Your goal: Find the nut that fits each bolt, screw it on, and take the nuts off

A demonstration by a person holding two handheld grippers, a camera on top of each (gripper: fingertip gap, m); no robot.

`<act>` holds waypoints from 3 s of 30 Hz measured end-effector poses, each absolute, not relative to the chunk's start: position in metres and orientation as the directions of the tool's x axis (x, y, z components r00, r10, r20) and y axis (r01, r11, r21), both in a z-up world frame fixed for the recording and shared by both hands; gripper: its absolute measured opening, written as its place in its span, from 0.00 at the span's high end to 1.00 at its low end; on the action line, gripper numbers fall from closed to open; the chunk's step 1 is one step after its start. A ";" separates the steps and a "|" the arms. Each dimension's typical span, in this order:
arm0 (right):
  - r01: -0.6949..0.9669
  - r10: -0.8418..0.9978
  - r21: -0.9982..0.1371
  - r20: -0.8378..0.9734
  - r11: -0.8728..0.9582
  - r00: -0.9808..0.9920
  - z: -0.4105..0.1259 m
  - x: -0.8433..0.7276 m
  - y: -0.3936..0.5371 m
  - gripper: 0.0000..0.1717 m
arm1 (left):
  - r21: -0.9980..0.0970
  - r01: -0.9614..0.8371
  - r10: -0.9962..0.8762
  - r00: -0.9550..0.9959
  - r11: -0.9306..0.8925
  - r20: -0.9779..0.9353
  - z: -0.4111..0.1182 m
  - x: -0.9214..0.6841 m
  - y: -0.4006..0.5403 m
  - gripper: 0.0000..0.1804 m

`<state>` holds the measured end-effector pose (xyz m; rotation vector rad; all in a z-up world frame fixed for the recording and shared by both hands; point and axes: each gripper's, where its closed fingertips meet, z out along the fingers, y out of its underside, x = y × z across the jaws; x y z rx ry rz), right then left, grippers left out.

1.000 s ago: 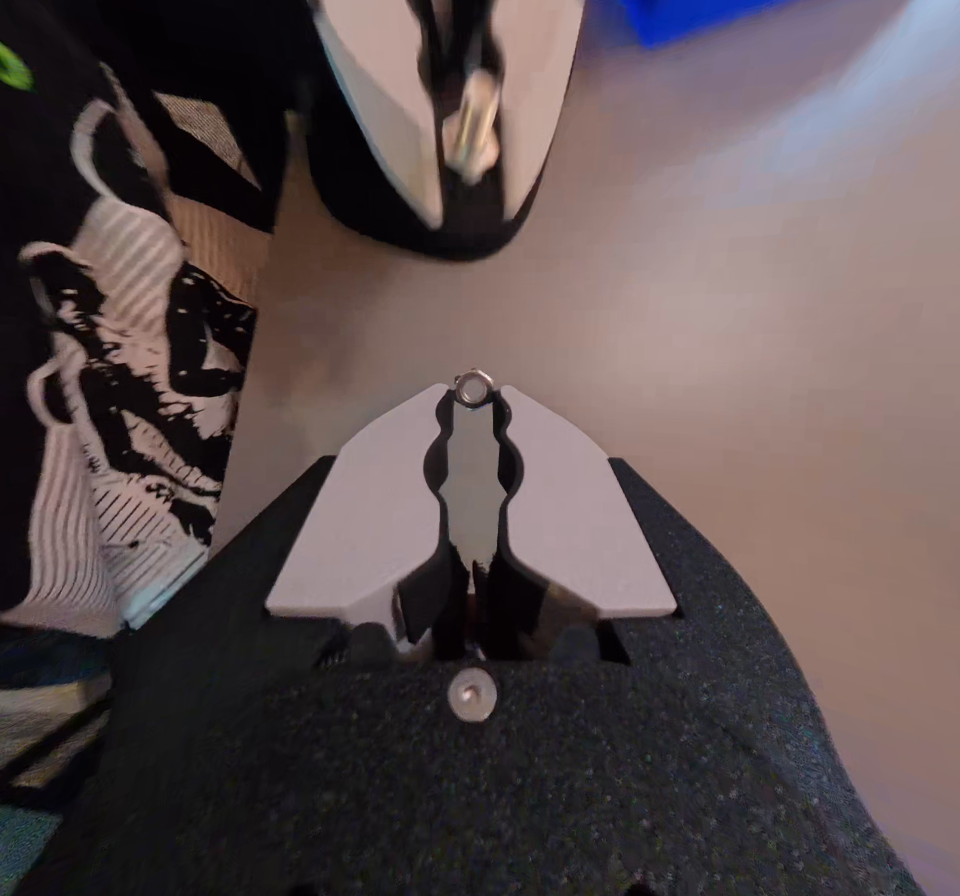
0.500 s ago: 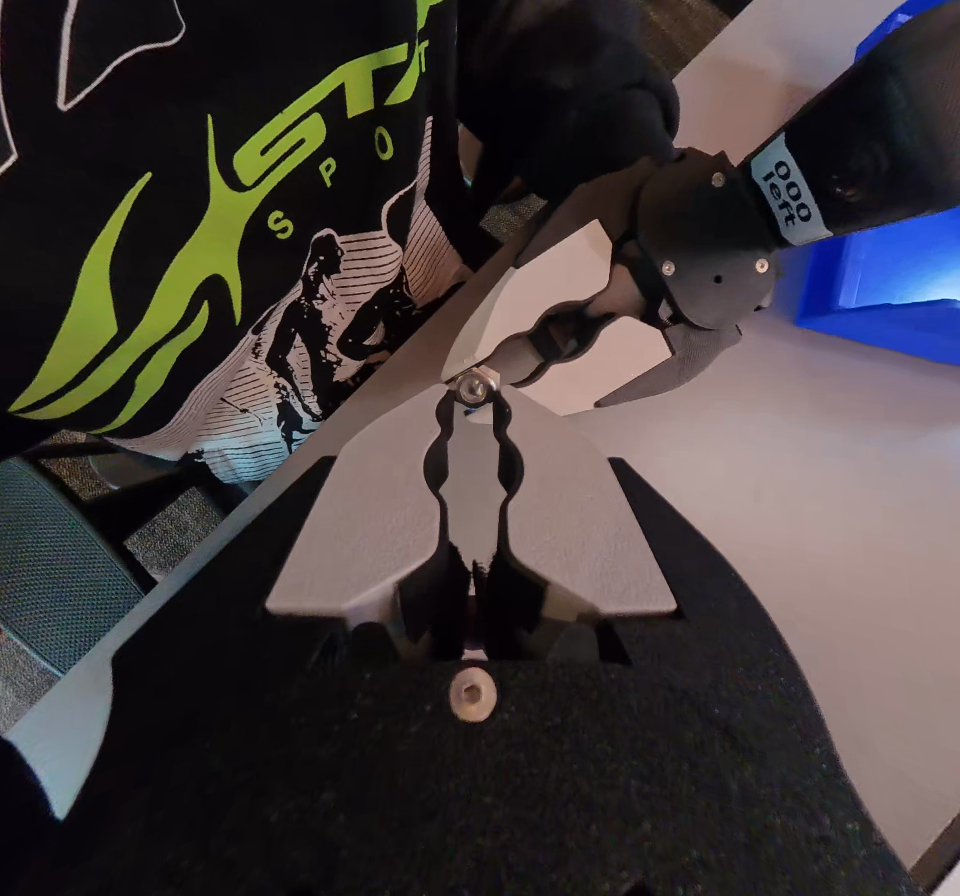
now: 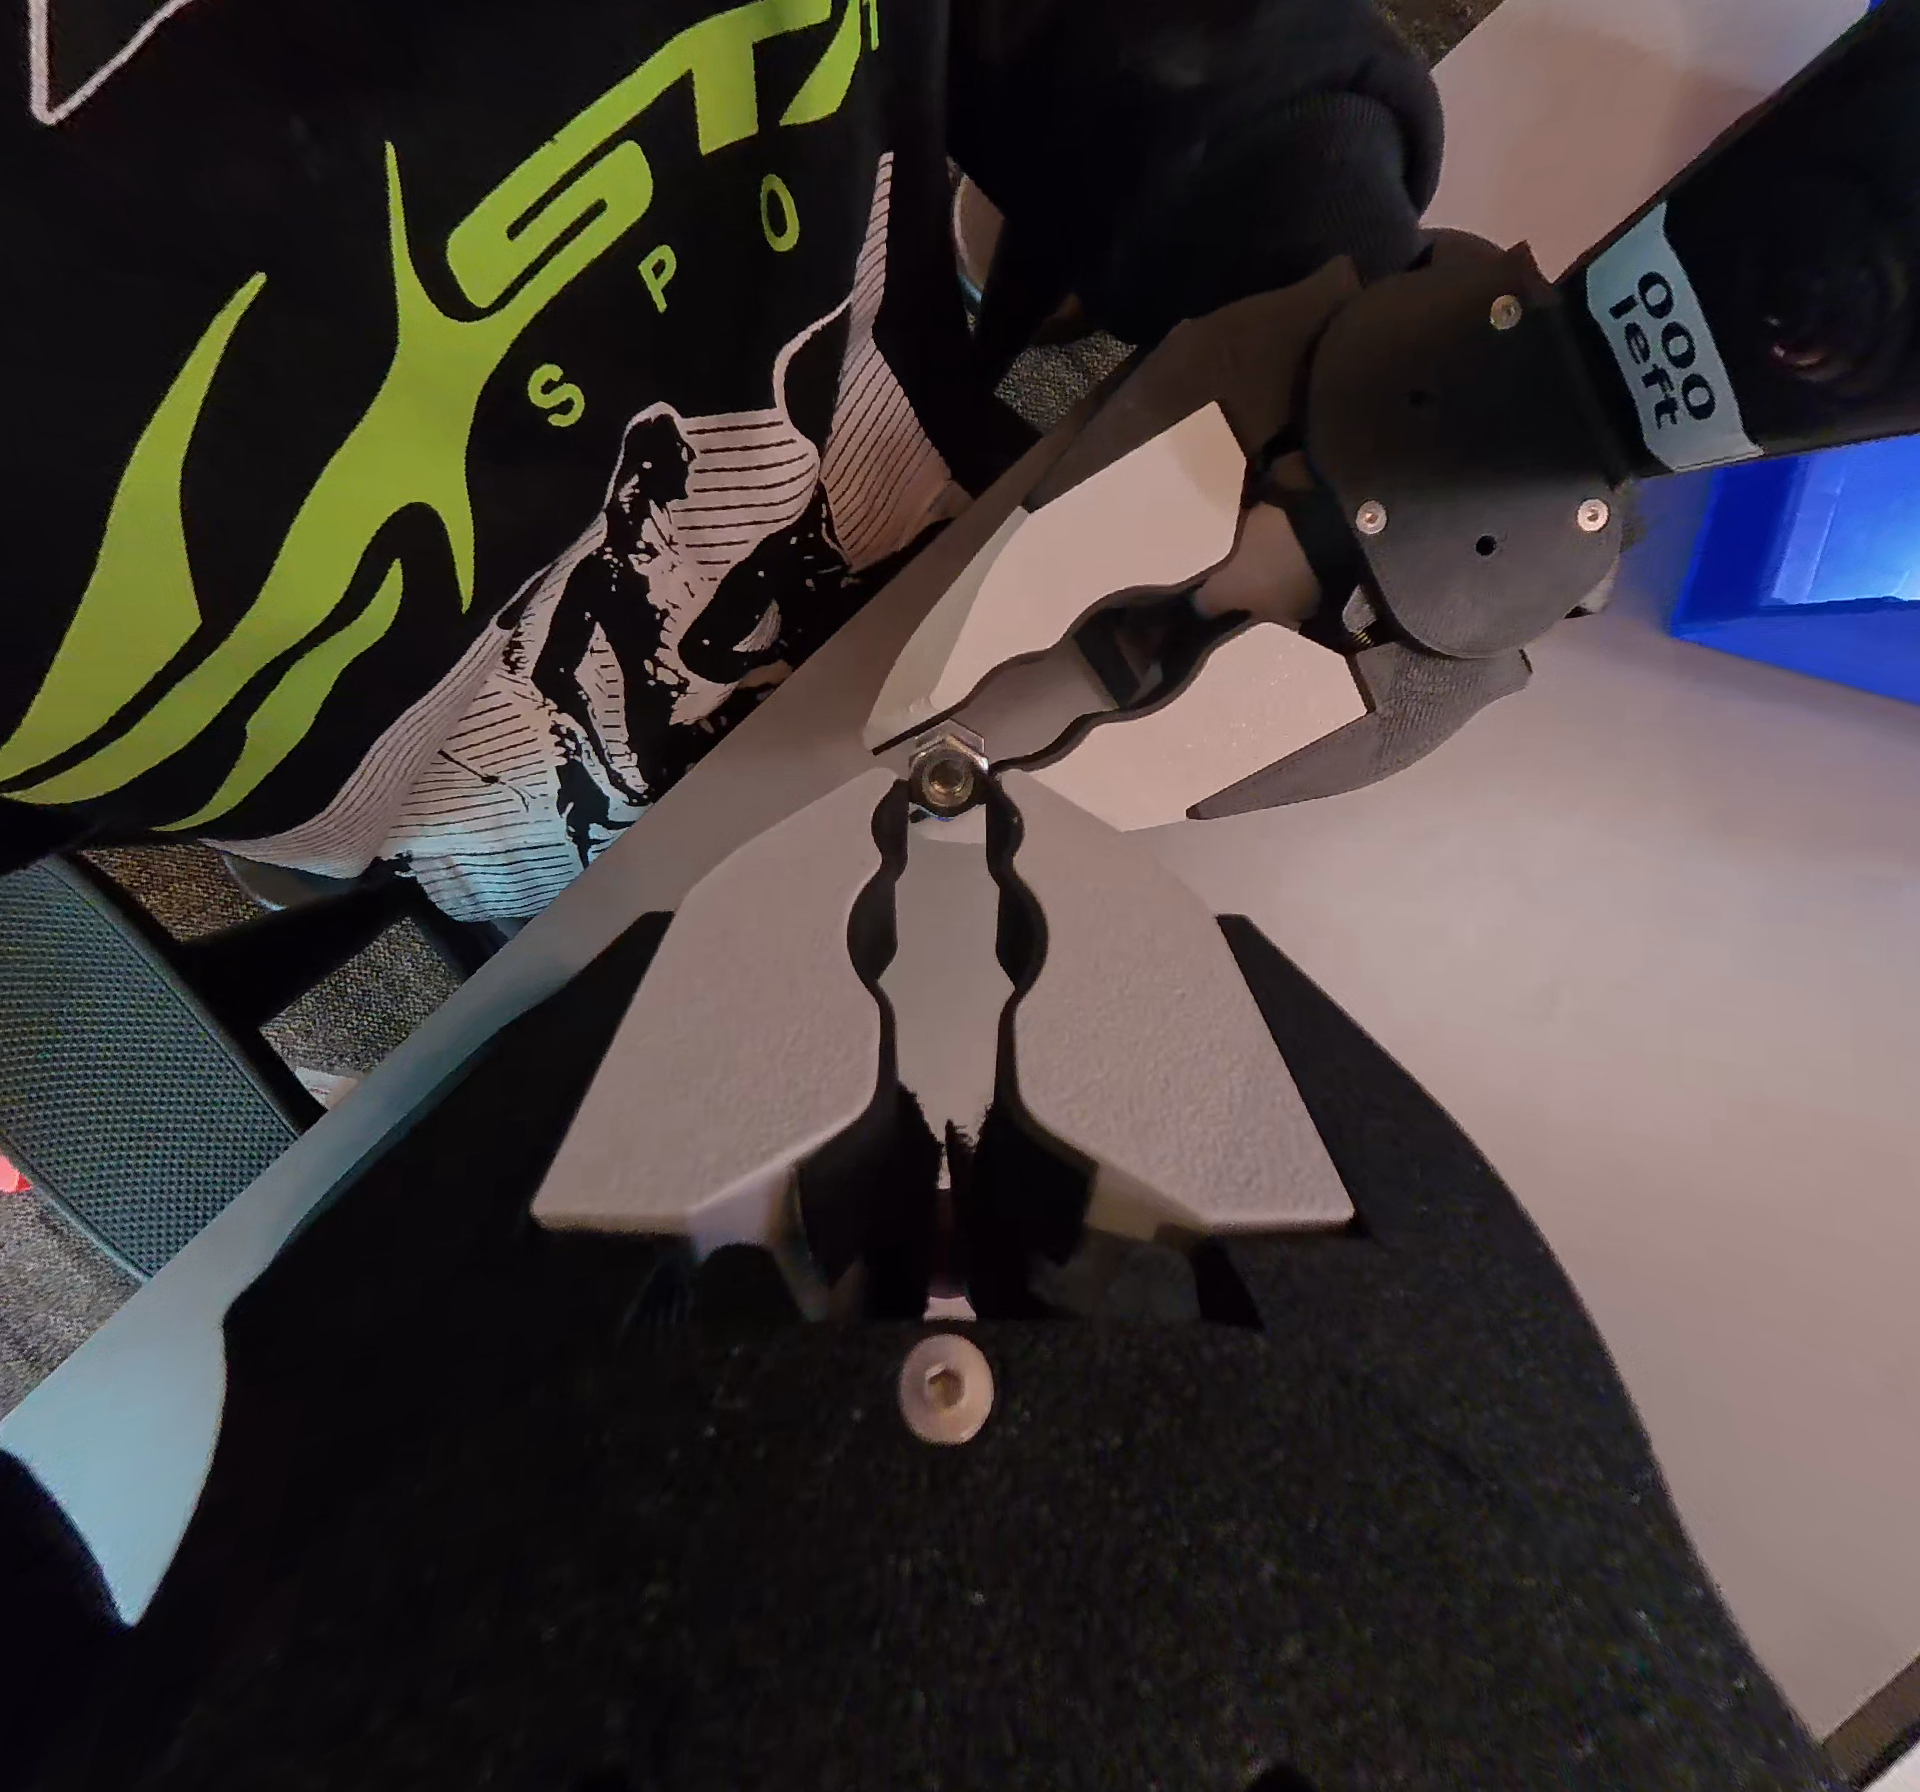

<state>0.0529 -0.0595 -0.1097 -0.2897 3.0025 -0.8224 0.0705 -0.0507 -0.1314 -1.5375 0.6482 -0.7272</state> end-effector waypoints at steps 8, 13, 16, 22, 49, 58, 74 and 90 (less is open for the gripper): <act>-0.022 -0.016 -0.384 0.018 0.923 -1.000 -0.119 0.039 -0.041 0.92 | -0.987 -0.038 -0.565 0.823 -0.156 0.058 -0.141 0.053 -0.030 0.92; 0.150 0.165 -0.340 0.018 0.928 -0.986 -0.121 0.024 -0.027 0.92 | -0.983 -0.038 -0.336 0.941 -0.178 0.025 -0.144 0.035 -0.015 0.92; 0.206 0.227 -0.334 0.023 0.920 -0.974 -0.121 0.019 -0.022 0.92 | -0.983 -0.080 -0.219 0.975 -0.166 -0.042 -0.143 0.026 -0.009 0.92; 0.344 0.361 -0.284 0.006 0.895 -0.933 -0.122 0.013 -0.014 0.92 | -0.962 -0.189 -0.043 0.982 -0.198 -0.184 -0.144 0.015 -0.003 0.92; 0.174 0.641 -0.981 -0.080 0.085 -0.764 -0.072 -0.005 -0.036 0.60 | -1.000 -0.019 -0.058 0.998 -0.021 -0.017 -0.126 -0.002 -0.009 0.92; 0.134 0.675 -0.985 -0.173 -0.111 -0.717 -0.094 -0.011 -0.045 0.64 | -1.000 0.011 -0.045 0.999 -0.009 0.012 -0.125 -0.008 -0.010 0.92; 0.145 0.696 -0.987 -0.150 -0.067 -0.702 -0.097 0.010 -0.039 0.73 | -0.999 0.032 -0.025 0.999 -0.007 0.032 -0.126 -0.014 -0.012 0.92; 0.108 0.681 -0.991 -0.134 -0.080 -0.720 -0.098 -0.014 -0.053 0.65 | -1.000 0.010 -0.044 0.999 -0.024 0.011 -0.128 -0.009 -0.011 0.92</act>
